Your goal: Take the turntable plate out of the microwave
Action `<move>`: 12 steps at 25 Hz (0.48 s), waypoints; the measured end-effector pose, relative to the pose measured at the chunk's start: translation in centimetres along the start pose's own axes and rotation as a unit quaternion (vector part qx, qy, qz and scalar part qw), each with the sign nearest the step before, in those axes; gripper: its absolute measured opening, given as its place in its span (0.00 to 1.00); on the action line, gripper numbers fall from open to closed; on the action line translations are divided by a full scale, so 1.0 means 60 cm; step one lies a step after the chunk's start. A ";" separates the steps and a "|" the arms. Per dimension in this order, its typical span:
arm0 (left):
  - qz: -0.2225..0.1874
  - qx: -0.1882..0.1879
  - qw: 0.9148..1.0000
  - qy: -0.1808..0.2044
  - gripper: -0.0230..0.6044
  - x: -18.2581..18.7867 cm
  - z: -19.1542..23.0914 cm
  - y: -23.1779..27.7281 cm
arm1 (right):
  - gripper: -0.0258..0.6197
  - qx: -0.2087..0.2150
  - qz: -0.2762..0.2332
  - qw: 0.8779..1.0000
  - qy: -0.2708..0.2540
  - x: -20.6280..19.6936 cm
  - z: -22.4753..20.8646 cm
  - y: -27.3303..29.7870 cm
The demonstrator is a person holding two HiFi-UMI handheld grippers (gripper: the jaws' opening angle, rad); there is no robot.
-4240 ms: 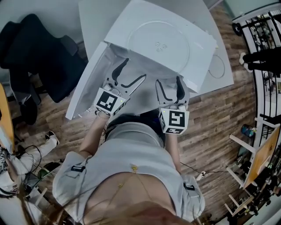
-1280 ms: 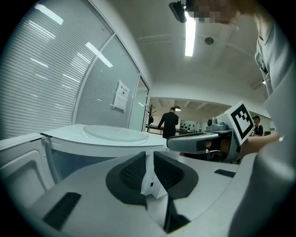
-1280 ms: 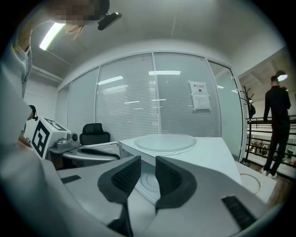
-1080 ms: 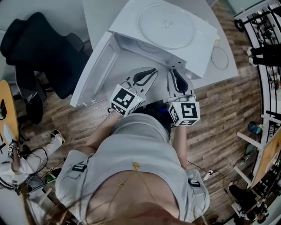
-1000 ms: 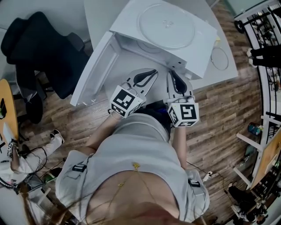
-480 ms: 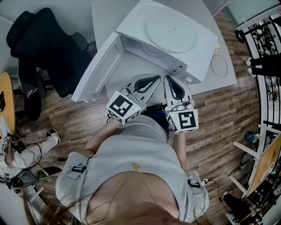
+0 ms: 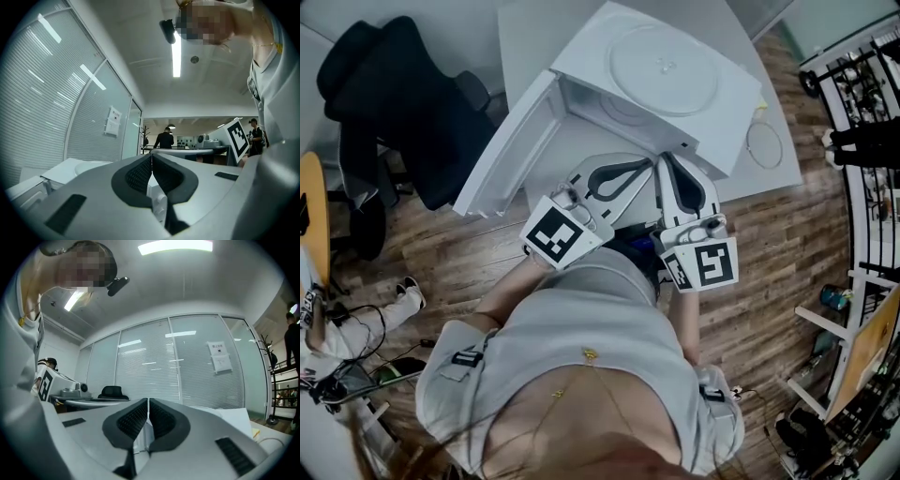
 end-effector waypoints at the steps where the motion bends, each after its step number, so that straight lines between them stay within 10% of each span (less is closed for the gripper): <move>1: -0.003 -0.002 1.000 -0.001 0.09 0.005 -0.001 -0.001 | 0.08 -0.001 -0.003 1.000 -0.004 0.006 0.001 -0.001; 12: 0.004 -0.010 1.000 0.016 0.08 0.009 -0.001 -0.005 | 0.08 -0.007 0.006 0.999 -0.034 0.011 0.015 -0.011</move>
Point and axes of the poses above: the fingertips, and each gripper's own axes: y forward along the fingers, z to its left, x out of its top, the point moved 7 cm from there along -y, backward along the fingers, and after that the axes turned 1 degree about -y, right-handed, at the moved point
